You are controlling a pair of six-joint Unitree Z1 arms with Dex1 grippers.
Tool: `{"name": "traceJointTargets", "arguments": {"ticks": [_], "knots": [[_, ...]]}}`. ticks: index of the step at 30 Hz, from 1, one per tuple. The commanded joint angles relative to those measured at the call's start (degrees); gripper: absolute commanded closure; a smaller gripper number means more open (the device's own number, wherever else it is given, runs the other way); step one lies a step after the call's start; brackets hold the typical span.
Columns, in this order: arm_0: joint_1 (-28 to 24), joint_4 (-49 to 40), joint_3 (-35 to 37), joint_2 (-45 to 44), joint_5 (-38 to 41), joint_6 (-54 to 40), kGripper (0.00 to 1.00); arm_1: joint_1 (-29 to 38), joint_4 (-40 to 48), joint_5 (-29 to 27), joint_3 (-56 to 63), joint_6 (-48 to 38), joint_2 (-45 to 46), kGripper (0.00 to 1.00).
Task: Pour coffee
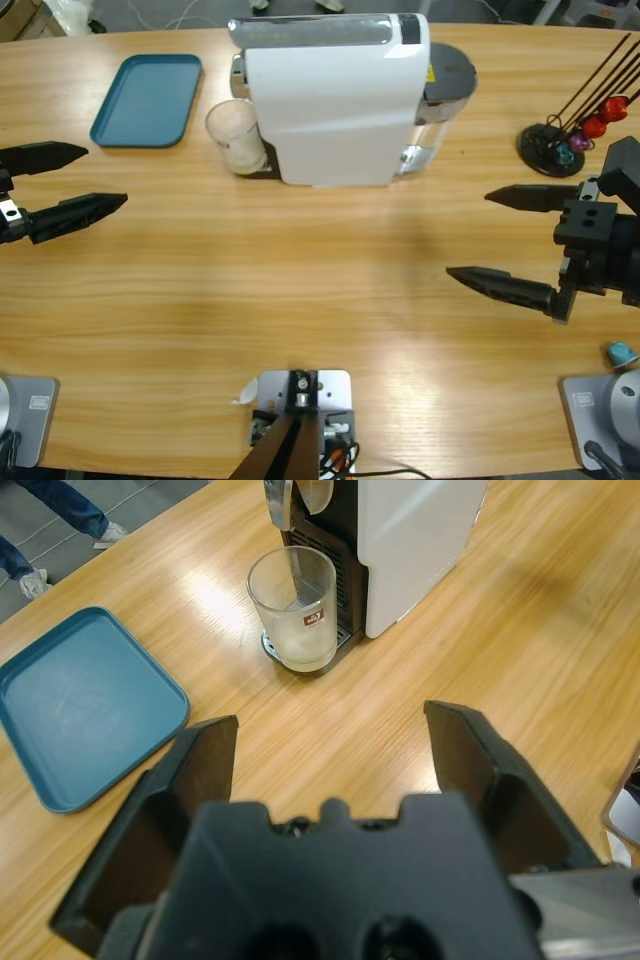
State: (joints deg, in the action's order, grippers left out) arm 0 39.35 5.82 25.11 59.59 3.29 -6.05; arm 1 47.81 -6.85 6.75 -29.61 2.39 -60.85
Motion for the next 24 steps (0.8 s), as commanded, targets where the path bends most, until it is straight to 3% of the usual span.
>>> {"name": "traceJointTargets", "arguments": {"ticks": [1, 7, 14, 24], "knots": [[0.56, 3.55, -2.0, 4.24, 0.14, 0.52, 0.197, 0.79, 0.31, 0.06, 1.66, 0.68, -1.64, 0.0], [0.56, 6.25, -1.35, 11.59, 1.11, -1.63, 0.193, 0.79, 0.35, 0.2, 1.66, 0.68, -1.27, 0.0], [0.56, 17.98, 0.99, 25.95, 1.64, -1.66, 0.17, 0.79, 0.26, 0.28, 1.71, 0.68, 0.12, 0.0], [-0.53, 20.28, 7.23, 35.49, 1.2, -2.79, 0.115, 0.79, 0.26, 0.37, 1.75, 0.59, 1.28, 0.0]]}}
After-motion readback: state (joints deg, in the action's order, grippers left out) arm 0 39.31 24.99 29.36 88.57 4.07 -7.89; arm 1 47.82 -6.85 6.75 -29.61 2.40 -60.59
